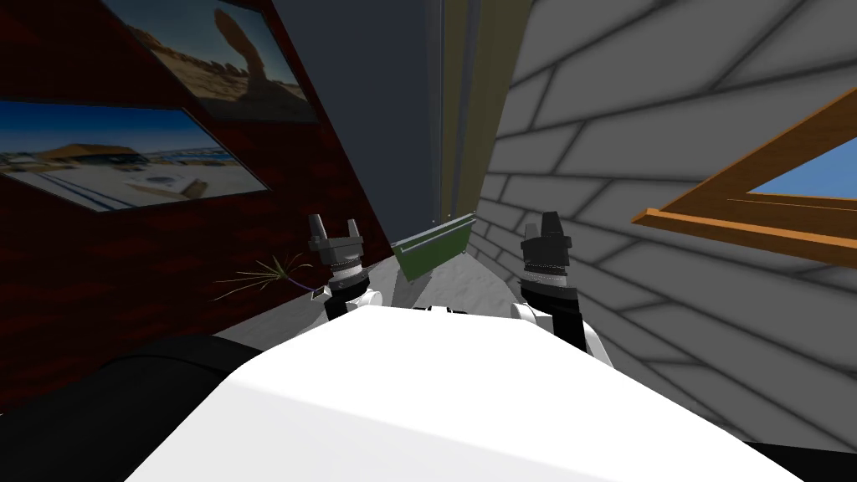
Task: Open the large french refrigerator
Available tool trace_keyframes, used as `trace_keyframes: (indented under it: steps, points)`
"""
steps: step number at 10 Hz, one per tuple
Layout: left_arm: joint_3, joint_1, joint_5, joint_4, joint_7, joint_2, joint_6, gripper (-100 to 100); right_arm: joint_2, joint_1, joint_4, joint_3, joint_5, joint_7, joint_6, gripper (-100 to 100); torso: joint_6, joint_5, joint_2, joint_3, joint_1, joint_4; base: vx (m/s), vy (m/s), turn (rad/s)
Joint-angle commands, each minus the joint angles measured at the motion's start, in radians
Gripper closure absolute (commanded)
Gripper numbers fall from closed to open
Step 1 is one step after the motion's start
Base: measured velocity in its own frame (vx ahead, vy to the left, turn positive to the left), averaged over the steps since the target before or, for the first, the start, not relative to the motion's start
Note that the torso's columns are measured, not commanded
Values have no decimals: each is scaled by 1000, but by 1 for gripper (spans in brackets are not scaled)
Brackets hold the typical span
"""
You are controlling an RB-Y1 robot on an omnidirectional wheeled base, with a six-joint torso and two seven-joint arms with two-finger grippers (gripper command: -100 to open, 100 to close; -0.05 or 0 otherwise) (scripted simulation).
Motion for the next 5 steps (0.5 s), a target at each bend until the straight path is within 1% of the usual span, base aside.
trace_keyframes:
  steps: [1, 2, 5]
  points:
    - [-2, -11, 5, 26, 2, 48, -7, -100, 0, 0, 0, 0, 0, 0, 0, 0, 0, 0, 74, -148, 0, 74, 31, -10, -2]
    - [-4, -19, 9, 42, 3, 70, -11, -100, 0, 0, 0, 0, 0, 0, 0, 0, 0, 0, 106, -217, 0, 106, 47, -17, -4]
    - [-9, -49, 23, 110, 9, 128, -30, -100, 0, 0, 0, 0, 0, 0, 0, 0, 0, 0, 119, -242, -1, 120, 52, -34, -3]
